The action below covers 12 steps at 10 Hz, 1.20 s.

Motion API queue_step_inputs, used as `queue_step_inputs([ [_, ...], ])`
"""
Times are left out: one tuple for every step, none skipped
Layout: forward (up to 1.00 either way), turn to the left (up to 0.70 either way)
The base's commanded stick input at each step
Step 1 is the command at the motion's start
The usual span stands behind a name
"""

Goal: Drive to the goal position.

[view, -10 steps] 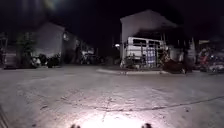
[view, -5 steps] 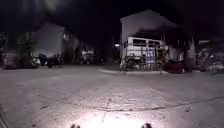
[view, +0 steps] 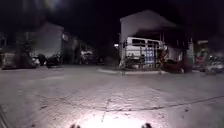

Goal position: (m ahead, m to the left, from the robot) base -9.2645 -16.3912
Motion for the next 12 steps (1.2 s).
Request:
queue_step_inputs([
  [0.00,-0.85],
  [0.00,-0.85],
  [0.00,-0.85],
  [0.00,-0.85],
  [0.00,-0.85],
  [0.00,-0.85],
  [0.00,-0.85],
  [0.00,-0.85],
  [0.00,-0.85],
  [0.00,-0.85],
  [0.00,-0.85],
  [0.00,-0.85],
])
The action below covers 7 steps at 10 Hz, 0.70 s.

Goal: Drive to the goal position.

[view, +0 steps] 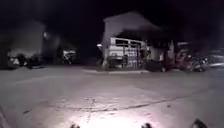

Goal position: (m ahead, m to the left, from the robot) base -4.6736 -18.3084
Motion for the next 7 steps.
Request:
queue_step_inputs([
  [0.00,-0.85],
  [0.00,-0.85],
  [0.00,-0.85],
  [0.00,-0.85],
  [0.00,-0.85],
  [0.00,-0.85],
  [0.00,-0.85],
])
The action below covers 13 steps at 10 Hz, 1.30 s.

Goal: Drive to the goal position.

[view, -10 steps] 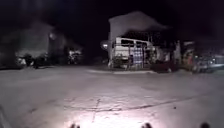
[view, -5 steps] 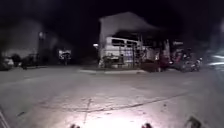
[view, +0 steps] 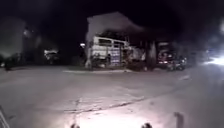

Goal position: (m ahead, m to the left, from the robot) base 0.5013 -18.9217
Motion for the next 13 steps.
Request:
queue_step_inputs([
  [0.00,-0.85],
  [0.00,-0.85],
  [0.00,-0.85],
  [0.00,-0.85],
  [0.00,-0.85],
  [0.00,-0.85],
  [0.00,-0.85],
  [0.00,-0.85],
  [0.00,-0.85],
  [0.00,-0.85],
  [0.00,-0.85],
  [0.00,-0.85],
  [0.00,-0.85],
])
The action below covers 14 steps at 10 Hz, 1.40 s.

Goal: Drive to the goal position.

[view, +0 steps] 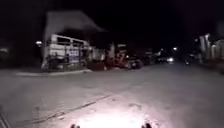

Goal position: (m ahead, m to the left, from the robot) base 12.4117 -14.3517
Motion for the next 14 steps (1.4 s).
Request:
queue_step_inputs([
  [0.00,-0.85],
  [0.00,-0.85],
  [0.00,-0.85],
  [0.00,-0.85],
  [0.00,-0.85],
  [0.00,-0.85],
  [0.00,-0.85],
  [0.00,-0.85],
  [0.00,-0.85],
  [0.00,-0.85],
  [0.00,-0.85],
  [0.00,-0.85],
  [0.00,-0.85],
  [0.00,-0.85],
])
